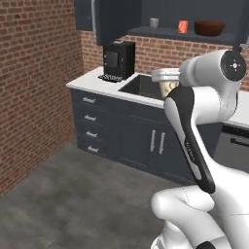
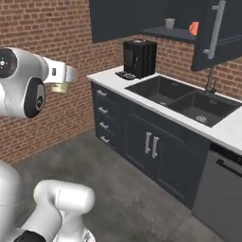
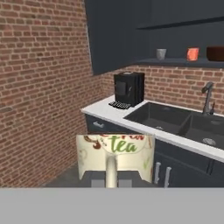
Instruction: Gather all objects into one cabinet and sort the glasses and bowls to opposite sides.
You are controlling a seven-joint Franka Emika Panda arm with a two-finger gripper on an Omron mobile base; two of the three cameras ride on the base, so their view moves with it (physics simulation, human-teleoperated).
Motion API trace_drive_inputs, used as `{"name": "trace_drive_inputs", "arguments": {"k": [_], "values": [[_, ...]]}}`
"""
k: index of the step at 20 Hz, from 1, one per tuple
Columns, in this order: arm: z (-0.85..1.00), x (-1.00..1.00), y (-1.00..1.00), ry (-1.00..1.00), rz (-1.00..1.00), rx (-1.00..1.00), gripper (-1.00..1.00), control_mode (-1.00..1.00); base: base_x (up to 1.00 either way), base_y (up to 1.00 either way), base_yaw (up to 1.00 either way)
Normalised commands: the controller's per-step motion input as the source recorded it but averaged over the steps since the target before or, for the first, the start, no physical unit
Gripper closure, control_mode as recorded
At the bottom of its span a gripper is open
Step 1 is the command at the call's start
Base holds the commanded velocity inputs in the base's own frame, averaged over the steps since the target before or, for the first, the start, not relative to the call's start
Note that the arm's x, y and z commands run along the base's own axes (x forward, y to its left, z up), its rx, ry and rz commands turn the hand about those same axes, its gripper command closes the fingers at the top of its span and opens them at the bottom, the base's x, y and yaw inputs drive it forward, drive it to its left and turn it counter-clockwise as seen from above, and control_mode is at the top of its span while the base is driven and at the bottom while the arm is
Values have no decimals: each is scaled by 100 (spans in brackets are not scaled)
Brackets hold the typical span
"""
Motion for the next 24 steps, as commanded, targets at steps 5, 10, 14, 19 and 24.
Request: {"name": "trace_drive_inputs", "arguments": {"k": [5,10,14,19,24], "values": [[0,0,0,0,0,0,100,100,77,0,-56],[0,0,0,0,0,0,100,100,84,5,-51],[0,0,0,0,0,0,100,100,89,28,-42],[0,0,0,0,0,0,100,100,69,57,-26],[0,0,0,0,0,0,100,100,29,61,-19]]}}
